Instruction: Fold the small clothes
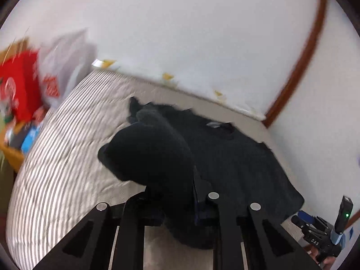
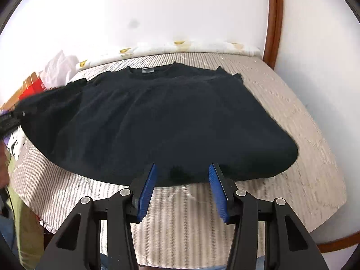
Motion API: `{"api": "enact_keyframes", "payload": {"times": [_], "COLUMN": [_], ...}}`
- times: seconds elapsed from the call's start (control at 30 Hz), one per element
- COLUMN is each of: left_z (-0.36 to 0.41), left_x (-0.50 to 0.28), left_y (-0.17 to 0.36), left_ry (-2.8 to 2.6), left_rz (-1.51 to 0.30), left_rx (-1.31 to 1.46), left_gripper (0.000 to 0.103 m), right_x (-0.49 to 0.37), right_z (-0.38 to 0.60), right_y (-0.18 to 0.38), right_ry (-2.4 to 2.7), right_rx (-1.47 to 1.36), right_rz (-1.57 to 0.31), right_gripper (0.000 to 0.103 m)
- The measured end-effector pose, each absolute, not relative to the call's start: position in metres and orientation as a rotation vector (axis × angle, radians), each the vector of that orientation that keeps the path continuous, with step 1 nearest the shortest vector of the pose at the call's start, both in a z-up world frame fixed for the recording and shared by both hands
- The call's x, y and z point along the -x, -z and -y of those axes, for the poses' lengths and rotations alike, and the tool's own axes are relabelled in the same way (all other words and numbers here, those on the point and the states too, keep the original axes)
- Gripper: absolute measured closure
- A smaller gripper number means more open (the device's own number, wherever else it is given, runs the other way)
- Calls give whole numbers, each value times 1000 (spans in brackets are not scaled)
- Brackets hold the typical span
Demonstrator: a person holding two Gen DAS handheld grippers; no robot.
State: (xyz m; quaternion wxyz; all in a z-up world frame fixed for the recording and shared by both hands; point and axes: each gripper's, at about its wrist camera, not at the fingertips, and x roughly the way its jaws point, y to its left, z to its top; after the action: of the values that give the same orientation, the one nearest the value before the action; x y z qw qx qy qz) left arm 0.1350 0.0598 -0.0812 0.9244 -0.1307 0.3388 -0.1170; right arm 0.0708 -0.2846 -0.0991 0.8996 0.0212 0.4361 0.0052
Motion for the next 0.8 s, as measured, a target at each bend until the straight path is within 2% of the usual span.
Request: {"api": "enact_keyframes", "payload": {"times": [0.13, 0.23, 0.43, 0.57, 0.63, 0.73, 0.8], "left_z": [-2, 48, 129, 156, 161, 154, 142], "left_x": [-134, -135, -146, -152, -150, -147, -137], "left_y": [51, 49, 92, 123, 130, 128, 121], "left_ry": [347, 445, 575, 591, 611, 657, 700], "left_rz": [-657, -675, -762, -824, -845, -849, -822], "left_rx": [148, 91, 11, -15, -27, -6, 10], "left_gripper": [88, 88, 88, 87, 84, 73, 56], "right_x": [-62, -61, -50, -43, -40, -41, -45], "right_z": [304, 322, 359, 371, 374, 371, 364], "right_y": [88, 84, 84, 95, 99, 100, 97], "right_ry": [-44, -36, 1, 18, 14, -22, -51], "right_rx": [-43, -66, -126, -148, -161, -185, -190], "right_rz": [-859, -837, -816, -833, -837, -837, -831], "right_gripper": [55, 55, 55, 55, 55, 55, 52]}}
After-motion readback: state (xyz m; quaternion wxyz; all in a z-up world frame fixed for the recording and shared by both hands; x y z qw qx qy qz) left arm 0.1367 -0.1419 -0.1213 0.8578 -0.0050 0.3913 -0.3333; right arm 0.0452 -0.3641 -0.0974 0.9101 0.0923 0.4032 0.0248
